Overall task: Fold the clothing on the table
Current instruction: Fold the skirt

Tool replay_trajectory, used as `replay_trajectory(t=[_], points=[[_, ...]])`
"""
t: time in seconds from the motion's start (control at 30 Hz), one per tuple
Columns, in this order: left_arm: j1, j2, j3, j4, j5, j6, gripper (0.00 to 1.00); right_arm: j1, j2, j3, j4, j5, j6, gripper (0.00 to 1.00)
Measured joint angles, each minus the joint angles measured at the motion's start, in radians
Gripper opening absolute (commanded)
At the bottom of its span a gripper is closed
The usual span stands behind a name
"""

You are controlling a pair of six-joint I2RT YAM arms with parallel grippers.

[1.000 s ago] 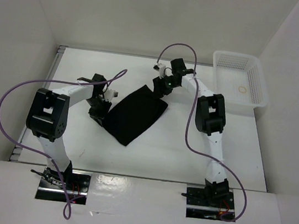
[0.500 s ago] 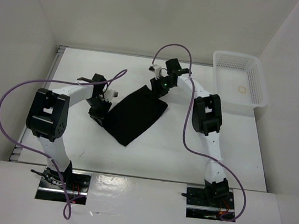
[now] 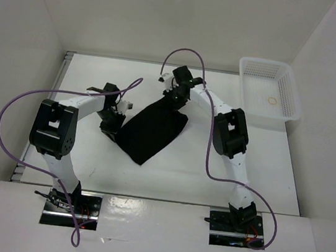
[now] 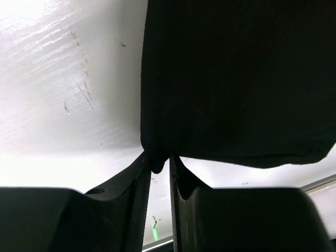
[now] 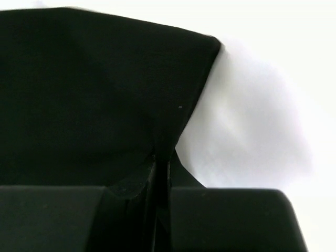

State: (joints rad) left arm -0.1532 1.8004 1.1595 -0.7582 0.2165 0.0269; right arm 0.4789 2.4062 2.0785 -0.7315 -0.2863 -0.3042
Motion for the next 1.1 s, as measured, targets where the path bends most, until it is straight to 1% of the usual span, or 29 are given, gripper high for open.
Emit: replay_trajectory(t=[0.13, 0.3, 0.47, 0.73, 1.1], points=[[0.0, 0.0, 0.0, -0.001, 0.005, 0.0, 0.26, 0.1, -0.121, -0.084, 0.001, 0.147, 0.011, 0.0], [0.0, 0.0, 0.001, -0.001, 0.019, 0.001, 0.26, 0.225, -0.252, -0.111, 0.001, 0.259, 0.05, 0.0], [0.003, 0.0, 0.002, -0.002, 0.034, 0.001, 0.26, 0.274, -0.336, -0.15, -0.001, 0.34, 0.08, 0.0], [0.009, 0.0, 0.002, -0.023, 0.054, -0.002, 0.28, 0.349, -0.367, -0.224, -0.001, 0.43, 0.133, 0.0], [0.013, 0.0, 0.002, -0.028, 0.071, 0.0, 0.28, 0.504, -0.367, -0.273, 0.007, 0.484, 0.154, 0.0]])
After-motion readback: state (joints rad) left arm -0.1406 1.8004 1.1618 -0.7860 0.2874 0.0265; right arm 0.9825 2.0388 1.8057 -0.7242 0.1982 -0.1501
